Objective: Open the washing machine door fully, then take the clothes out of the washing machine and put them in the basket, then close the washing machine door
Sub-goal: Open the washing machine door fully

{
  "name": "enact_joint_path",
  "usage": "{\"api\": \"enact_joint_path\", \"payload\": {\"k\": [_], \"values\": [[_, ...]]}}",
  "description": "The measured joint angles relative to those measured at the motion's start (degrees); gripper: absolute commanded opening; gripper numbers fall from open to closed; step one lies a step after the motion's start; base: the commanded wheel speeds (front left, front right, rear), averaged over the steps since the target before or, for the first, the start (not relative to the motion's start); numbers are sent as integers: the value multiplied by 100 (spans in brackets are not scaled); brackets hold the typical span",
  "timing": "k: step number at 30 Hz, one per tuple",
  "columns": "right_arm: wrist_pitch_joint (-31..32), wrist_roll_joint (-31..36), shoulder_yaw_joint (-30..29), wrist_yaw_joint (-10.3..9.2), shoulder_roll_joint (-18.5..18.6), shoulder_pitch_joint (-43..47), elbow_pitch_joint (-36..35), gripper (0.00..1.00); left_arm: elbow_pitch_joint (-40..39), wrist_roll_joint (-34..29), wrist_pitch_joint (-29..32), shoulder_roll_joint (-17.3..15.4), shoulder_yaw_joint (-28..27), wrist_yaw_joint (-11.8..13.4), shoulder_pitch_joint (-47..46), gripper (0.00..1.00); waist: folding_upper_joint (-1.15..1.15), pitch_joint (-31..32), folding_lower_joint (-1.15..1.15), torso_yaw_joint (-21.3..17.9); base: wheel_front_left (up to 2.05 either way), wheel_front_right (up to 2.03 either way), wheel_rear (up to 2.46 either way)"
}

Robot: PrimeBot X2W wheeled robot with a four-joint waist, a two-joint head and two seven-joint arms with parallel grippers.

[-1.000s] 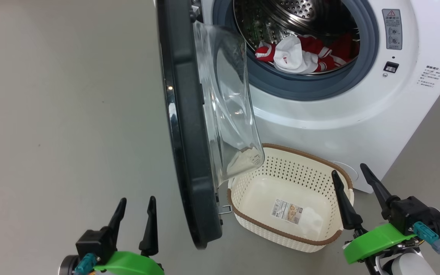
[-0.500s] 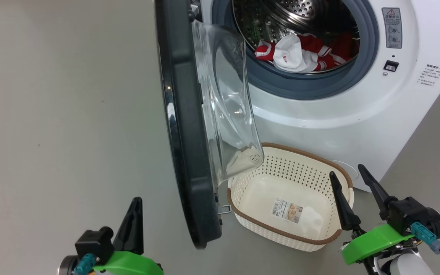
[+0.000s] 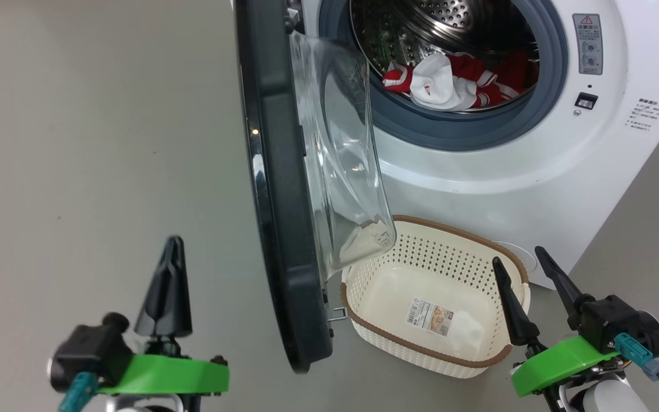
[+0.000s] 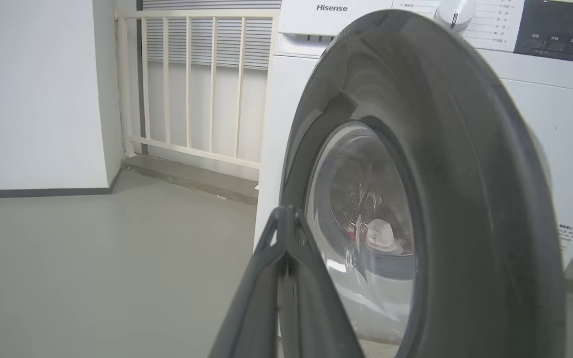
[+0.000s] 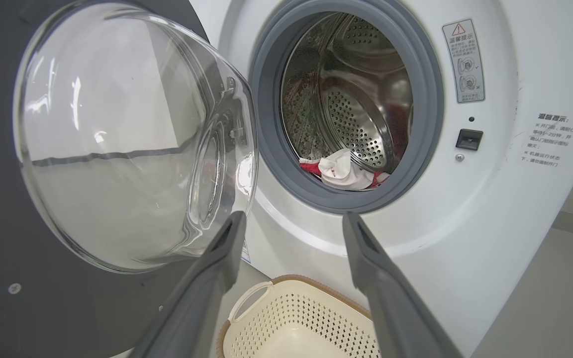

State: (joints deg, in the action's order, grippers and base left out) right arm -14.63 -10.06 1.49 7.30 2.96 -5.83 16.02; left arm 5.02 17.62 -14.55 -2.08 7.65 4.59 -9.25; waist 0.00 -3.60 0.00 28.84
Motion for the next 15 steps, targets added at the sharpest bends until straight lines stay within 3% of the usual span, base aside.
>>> {"api": "enact_joint_path", "payload": {"k": [8, 15], "values": [[0, 0, 12, -1, -1, 0, -1, 100, -1560, -303, -3, -2, 30, -2, -14, 0, 0, 13, 0, -27, 0, 0, 0], [0, -1, 80, 0, -1, 0, 0, 100, -2554, -402, -18, -15, 612, -121, -15, 0, 0, 11, 0, -88, 0, 0, 0]]}}
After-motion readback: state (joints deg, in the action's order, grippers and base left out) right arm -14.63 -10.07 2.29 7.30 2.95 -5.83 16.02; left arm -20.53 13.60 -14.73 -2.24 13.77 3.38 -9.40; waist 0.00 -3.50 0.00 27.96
